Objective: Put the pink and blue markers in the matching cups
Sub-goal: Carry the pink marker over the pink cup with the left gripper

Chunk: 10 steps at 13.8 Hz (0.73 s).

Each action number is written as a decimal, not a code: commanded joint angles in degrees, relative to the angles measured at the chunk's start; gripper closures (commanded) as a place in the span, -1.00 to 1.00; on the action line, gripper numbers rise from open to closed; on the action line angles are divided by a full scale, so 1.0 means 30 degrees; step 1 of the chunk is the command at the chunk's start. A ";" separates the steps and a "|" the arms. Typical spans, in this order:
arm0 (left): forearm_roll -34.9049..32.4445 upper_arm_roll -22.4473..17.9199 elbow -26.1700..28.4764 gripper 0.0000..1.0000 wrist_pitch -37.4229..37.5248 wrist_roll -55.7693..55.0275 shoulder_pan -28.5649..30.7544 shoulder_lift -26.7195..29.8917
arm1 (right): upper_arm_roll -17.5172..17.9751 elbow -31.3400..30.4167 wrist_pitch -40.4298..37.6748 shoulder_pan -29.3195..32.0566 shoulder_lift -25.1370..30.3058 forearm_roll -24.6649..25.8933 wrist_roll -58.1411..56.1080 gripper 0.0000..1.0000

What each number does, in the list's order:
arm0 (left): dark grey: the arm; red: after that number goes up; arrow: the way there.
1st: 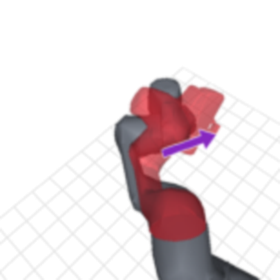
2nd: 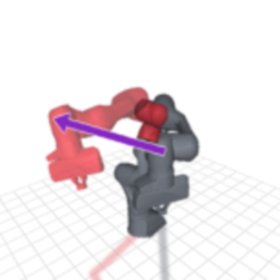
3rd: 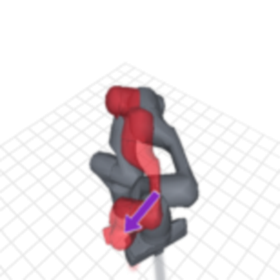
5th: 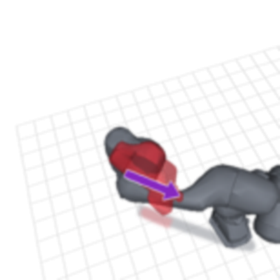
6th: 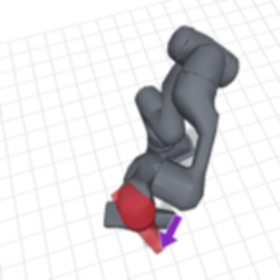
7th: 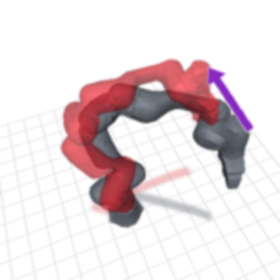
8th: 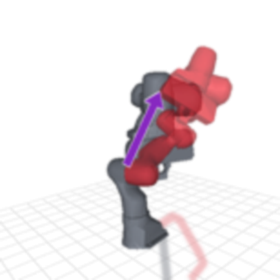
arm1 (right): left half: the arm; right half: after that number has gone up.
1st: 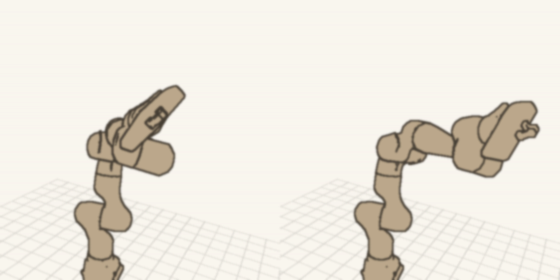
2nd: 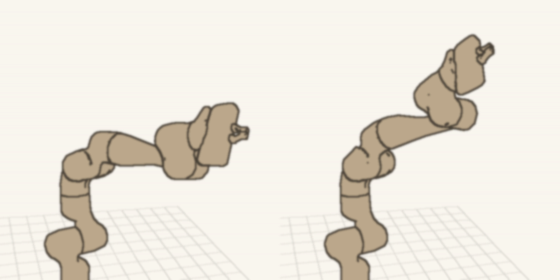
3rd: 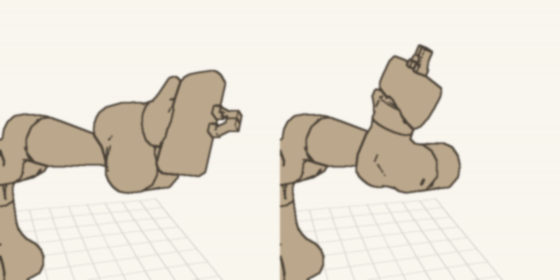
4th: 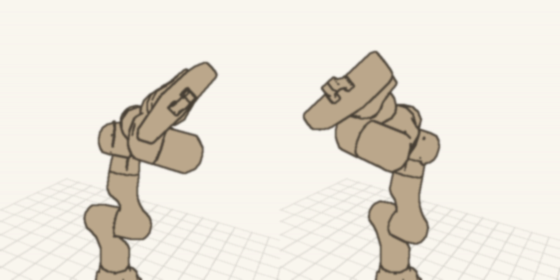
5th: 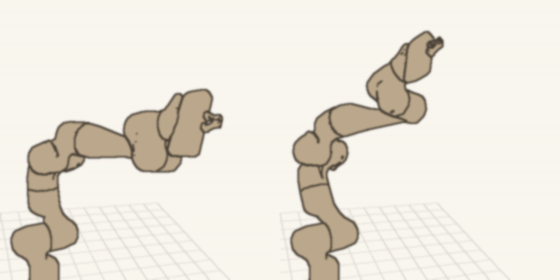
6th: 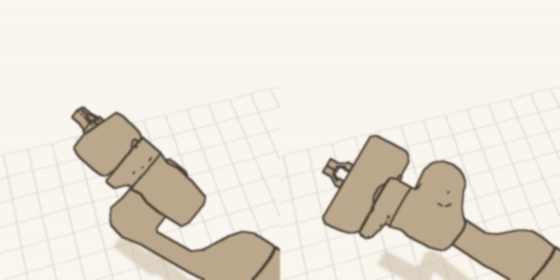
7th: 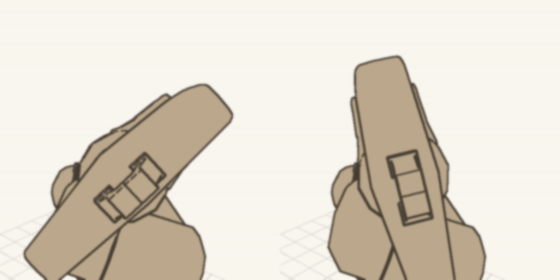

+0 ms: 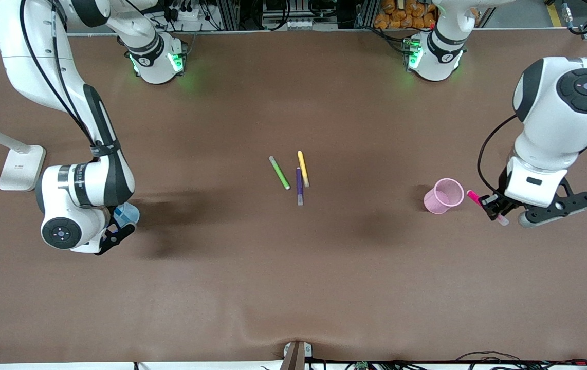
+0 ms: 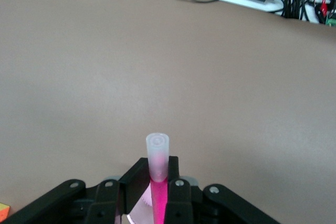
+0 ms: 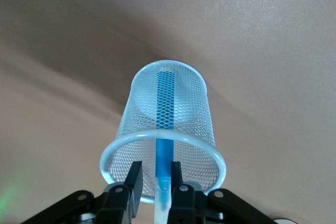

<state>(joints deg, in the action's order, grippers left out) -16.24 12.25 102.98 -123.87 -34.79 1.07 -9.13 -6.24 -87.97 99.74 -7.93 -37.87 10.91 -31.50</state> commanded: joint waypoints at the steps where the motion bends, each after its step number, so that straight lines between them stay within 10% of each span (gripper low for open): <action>1: -0.0153 0.0311 0.2054 1.00 -0.0167 -0.0588 0.0230 0.1459 | 0.0116 0.0554 -0.0141 0.0153 -0.0063 -0.0296 0.0072 0.38; 9: -0.0211 0.0311 0.7389 1.00 -0.2920 -0.4336 0.0230 0.4536 | 0.0145 0.1141 -0.0228 0.0680 0.1079 -0.1672 0.0071 -0.22; 10: -0.0240 0.0369 0.7855 1.00 -0.3065 -0.4717 0.0201 0.4653 | 0.0175 0.1112 -0.0171 0.0738 0.1486 -0.1789 0.0072 -0.53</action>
<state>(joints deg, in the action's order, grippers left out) -16.24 12.70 122.12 -130.84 -46.36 1.07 1.92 -6.62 -83.97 99.78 -7.01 -36.52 6.85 -31.46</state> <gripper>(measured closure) 0.793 0.392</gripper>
